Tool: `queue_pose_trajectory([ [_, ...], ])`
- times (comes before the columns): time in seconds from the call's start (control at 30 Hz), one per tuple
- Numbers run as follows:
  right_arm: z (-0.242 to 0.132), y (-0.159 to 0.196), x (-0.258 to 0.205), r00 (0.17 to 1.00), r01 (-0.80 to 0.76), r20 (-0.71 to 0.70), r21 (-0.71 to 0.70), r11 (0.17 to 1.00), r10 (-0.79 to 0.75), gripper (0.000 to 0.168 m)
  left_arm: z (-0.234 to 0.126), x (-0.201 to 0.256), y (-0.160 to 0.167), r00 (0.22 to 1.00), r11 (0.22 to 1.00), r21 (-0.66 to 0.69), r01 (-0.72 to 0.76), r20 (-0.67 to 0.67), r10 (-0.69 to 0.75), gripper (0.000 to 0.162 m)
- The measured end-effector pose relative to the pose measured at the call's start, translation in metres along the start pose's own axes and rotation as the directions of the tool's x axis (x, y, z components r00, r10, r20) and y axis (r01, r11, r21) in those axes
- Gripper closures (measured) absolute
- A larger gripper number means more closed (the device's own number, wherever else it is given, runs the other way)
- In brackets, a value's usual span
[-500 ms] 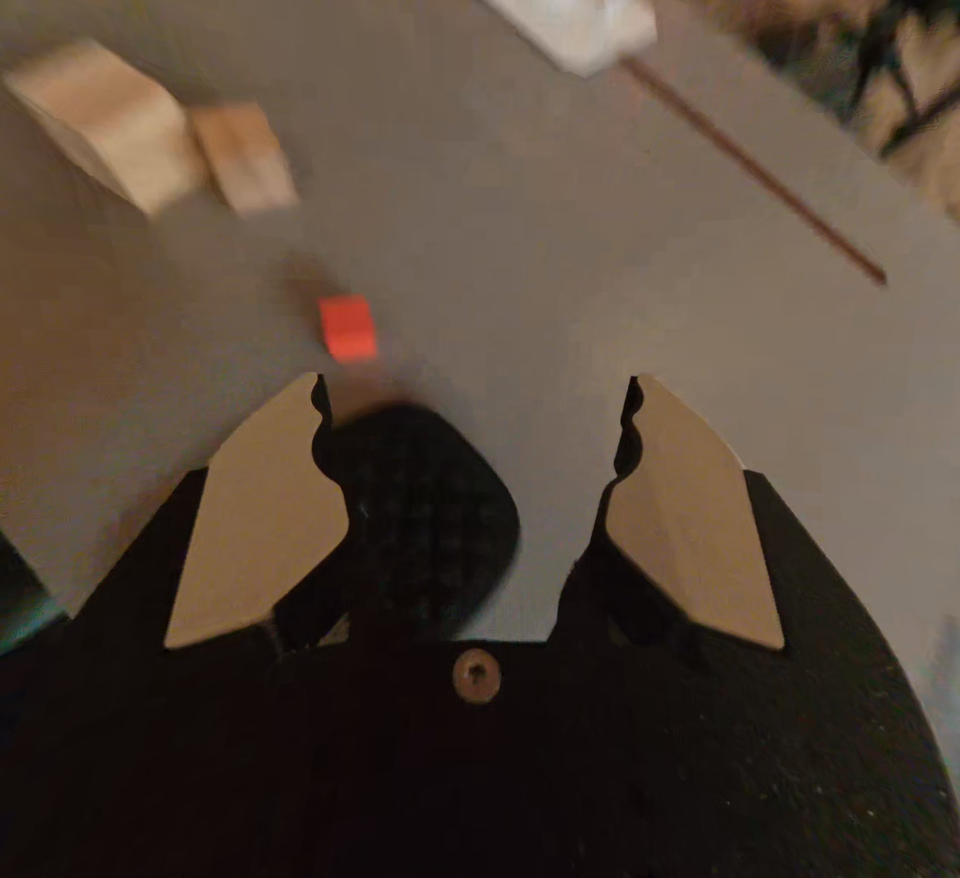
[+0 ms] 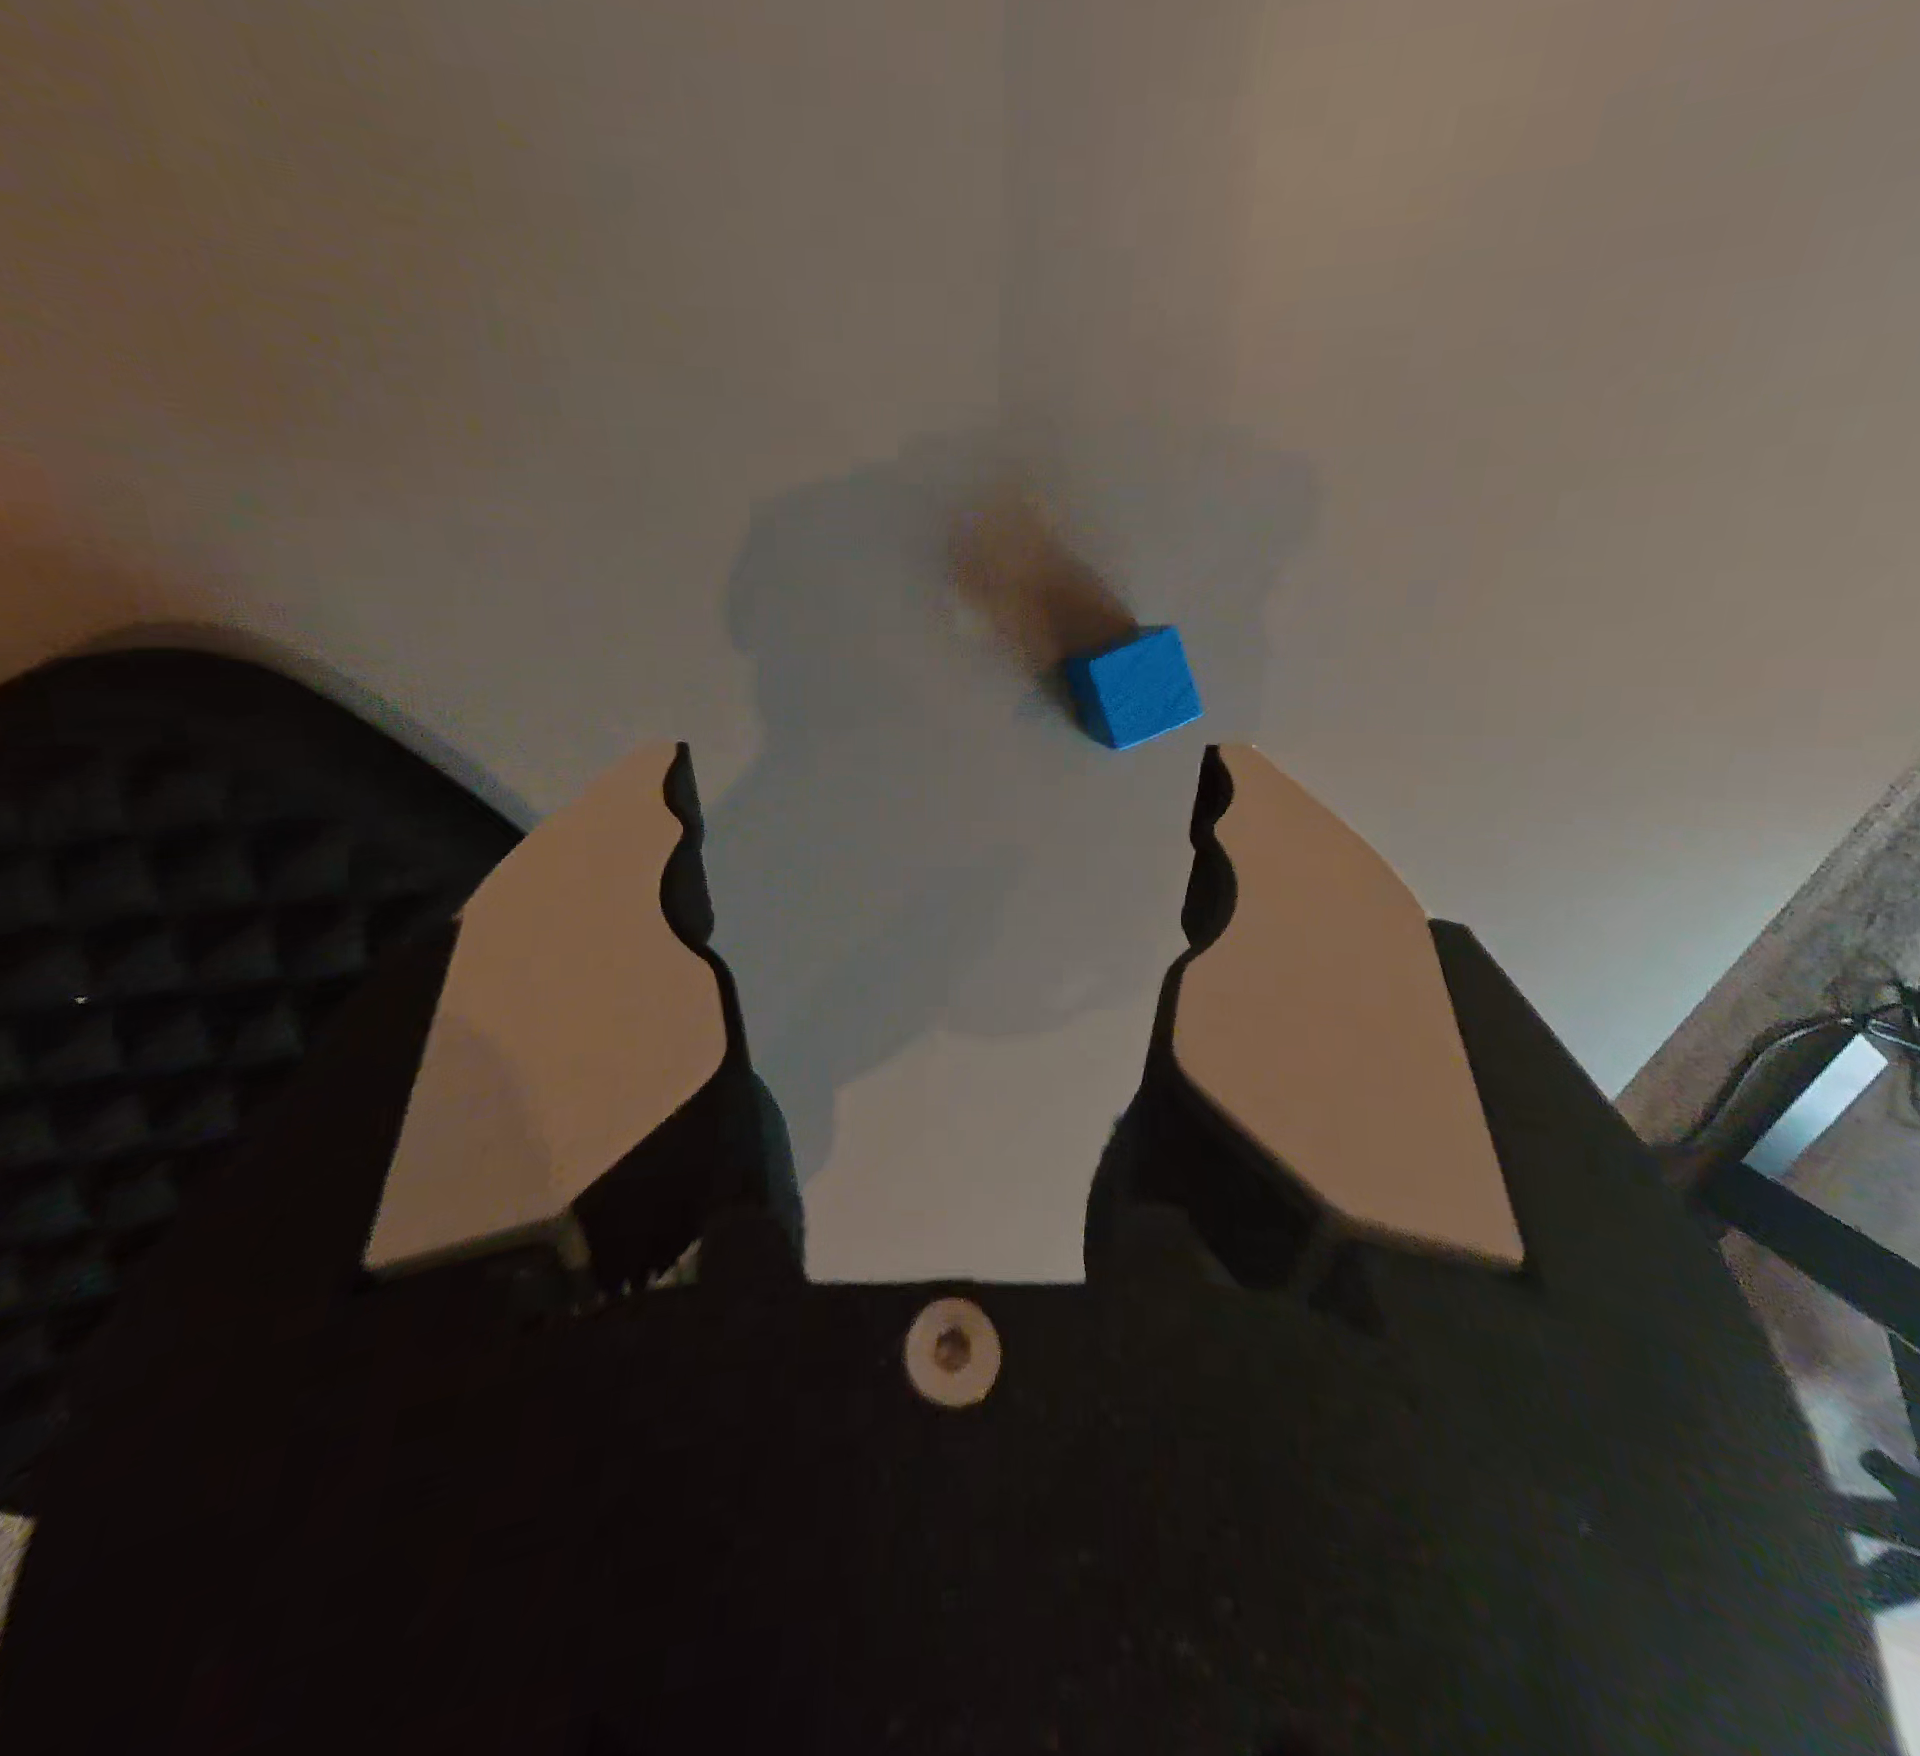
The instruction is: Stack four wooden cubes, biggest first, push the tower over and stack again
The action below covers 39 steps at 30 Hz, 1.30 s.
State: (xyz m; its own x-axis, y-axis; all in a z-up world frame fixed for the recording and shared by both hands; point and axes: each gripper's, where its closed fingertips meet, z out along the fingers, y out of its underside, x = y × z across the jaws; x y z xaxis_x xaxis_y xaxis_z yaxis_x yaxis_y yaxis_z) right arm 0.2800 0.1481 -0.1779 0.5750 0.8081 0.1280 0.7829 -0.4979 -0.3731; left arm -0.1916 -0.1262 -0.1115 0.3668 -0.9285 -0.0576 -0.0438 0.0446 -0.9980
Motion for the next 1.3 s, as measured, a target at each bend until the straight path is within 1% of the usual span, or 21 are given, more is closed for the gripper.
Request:
queue_pose_trajectory([
  [0.07,-0.003,-0.011,-0.003,1.0,0.024,0.005,-0.01,1.0,-0.024,0.08,0.0,0.0,0.0,1.0,1.0,0.001,0.006,-0.003,-0.006,0.059],
  [0.17,-0.009,-0.041,-0.028,0.992,0.121,0.018,0.014,0.993,-0.121,0.081,0.0,0.001,0.0,1.0,1.0,0.0,0.011,-0.011,-0.011,0.059],
  [0.27,-0.01,-0.075,-0.065,0.973,0.22,0.066,0.054,0.974,-0.223,0.081,0.0,0.001,0.0,1.0,1.0,0.001,0.013,-0.017,-0.013,0.06],
  [0.4,-0.008,-0.114,-0.119,0.935,0.308,0.145,0.117,0.944,-0.323,0.083,0.0,0.002,0.0,1.0,1.0,0.002,0.008,-0.018,-0.008,0.06],
  [0.6,-0.002,-0.152,-0.2,0.86,0.413,0.24,0.19,0.891,-0.45,0.084,0.0,0.002,0.0,1.0,1.0,0.002,0.008,-0.02,-0.008,0.061],
  [0.8,0.01,-0.162,-0.251,0.797,0.484,0.305,0.192,0.854,-0.521,0.089,0.0,0.002,0.0,1.0,1.0,0.002,0.006,-0.02,-0.006,0.061],
  [1.0,0.027,-0.157,-0.275,0.762,0.536,0.34,0.146,0.832,-0.551,0.094,0.0,0.002,0.0,1.0,1.0,0.001,0.007,-0.02,-0.007,0.061],
  [1.2,0.037,-0.153,-0.281,0.755,0.553,0.349,0.117,0.825,-0.556,0.107,0.0,0.002,0.0,1.0,1.0,0.002,0.011,-0.02,-0.011,0.063],
  [1.27,0.037,-0.153,-0.283,0.752,0.556,0.347,0.123,0.822,-0.56,0.121,0.0,0.002,0.0,1.0,1.0,0.002,0.011,-0.021,-0.011,0.063],
  [1.3,0.037,-0.154,-0.282,0.754,0.556,0.34,0.125,0.821,-0.562,0.125,0.0,0.002,0.0,1.0,1.0,0.002,0.011,-0.021,-0.011,0.063],
])
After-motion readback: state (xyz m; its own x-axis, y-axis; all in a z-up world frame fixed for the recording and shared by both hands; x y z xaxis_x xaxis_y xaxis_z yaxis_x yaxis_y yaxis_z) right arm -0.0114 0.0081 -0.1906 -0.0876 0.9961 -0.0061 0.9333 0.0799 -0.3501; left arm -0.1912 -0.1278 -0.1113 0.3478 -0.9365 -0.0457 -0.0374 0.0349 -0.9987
